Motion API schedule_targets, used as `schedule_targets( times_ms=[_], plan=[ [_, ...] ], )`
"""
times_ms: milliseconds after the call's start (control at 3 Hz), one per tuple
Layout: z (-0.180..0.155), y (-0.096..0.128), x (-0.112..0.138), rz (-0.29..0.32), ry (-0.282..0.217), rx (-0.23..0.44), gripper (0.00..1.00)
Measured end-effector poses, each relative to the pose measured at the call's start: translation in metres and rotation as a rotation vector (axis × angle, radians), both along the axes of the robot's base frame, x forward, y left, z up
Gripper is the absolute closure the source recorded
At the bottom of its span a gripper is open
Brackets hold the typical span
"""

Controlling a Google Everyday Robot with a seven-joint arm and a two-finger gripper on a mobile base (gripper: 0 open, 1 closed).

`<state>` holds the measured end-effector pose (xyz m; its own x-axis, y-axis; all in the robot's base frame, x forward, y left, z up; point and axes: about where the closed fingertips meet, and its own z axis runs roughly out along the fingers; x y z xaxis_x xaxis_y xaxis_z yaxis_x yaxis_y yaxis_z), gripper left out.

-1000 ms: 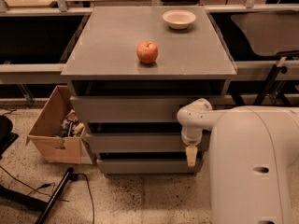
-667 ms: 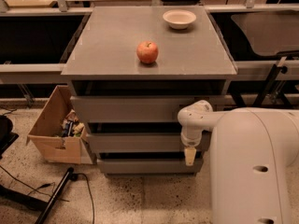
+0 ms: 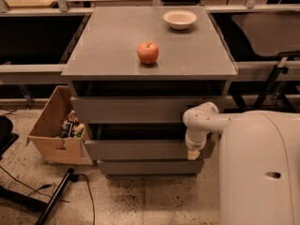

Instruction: Open middle drawer

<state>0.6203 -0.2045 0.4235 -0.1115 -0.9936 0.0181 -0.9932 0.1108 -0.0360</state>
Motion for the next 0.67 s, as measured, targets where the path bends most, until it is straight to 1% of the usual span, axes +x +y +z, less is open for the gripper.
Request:
schedule_targets(
  times_ms=[333, 667],
  plan=[
    [0.009, 0.0, 0.0, 0.0, 0.0, 0.0, 0.87],
    [0.0174, 0.0, -0.0001, 0.0, 0.0, 0.0, 1.0]
  ],
)
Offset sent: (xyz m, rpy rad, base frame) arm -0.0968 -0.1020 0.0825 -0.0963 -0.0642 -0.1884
